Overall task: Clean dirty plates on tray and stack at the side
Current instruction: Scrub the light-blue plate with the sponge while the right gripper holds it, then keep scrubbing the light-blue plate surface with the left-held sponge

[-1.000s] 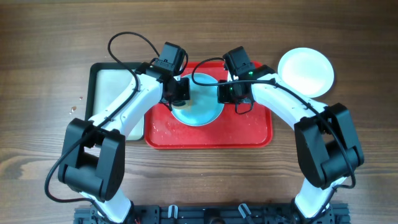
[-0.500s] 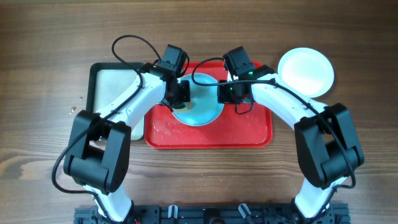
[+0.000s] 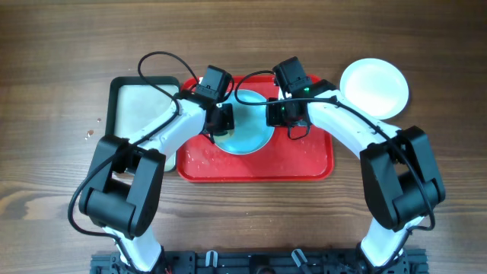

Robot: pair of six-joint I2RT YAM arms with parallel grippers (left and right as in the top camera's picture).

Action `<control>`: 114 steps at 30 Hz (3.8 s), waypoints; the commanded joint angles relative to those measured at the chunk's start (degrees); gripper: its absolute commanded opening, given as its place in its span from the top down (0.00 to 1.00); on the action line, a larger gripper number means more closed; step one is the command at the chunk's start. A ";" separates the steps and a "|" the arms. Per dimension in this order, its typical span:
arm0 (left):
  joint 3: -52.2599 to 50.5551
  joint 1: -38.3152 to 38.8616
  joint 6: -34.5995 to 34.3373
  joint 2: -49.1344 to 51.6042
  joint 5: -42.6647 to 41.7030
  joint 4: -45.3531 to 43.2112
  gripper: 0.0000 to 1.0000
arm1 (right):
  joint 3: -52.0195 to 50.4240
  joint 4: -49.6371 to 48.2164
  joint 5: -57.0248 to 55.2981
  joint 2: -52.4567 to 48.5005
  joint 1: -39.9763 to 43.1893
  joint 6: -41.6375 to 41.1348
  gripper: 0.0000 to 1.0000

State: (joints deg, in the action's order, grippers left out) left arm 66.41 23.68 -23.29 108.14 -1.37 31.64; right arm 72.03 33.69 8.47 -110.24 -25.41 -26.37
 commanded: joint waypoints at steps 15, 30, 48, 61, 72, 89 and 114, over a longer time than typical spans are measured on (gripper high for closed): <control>-1.68 0.48 -1.60 3.54 -23.37 -4.37 0.96 | -0.44 -0.37 -0.26 0.35 -0.52 -0.59 0.96; 4.46 -2.29 2.03 -9.25 -16.48 1.62 0.96 | -0.44 -1.11 0.57 0.35 -0.50 0.98 0.76; 0.98 -2.10 -4.66 -10.49 -5.33 6.29 0.96 | -0.44 -1.95 0.55 0.28 -0.50 3.85 0.60; 0.98 -2.03 -4.66 -7.87 -5.38 6.29 0.96 | -0.44 -1.95 0.52 0.28 -0.50 3.87 0.68; 0.98 -2.03 -4.66 -7.82 -5.38 6.29 0.96 | -0.44 -2.08 0.11 -0.02 -0.50 3.89 0.68; 0.98 -2.03 -4.61 -7.82 -5.38 6.32 0.96 | -0.44 -2.54 0.02 -0.02 -0.39 5.35 0.79; 0.98 -2.03 -3.96 -7.82 -4.07 6.29 0.96 | -3.52 -6.05 -1.99 -0.20 -0.39 2.19 0.96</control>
State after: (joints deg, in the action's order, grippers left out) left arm 67.75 21.39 -27.33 99.85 -7.25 38.17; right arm 68.69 27.88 7.20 -110.26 -25.45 -22.94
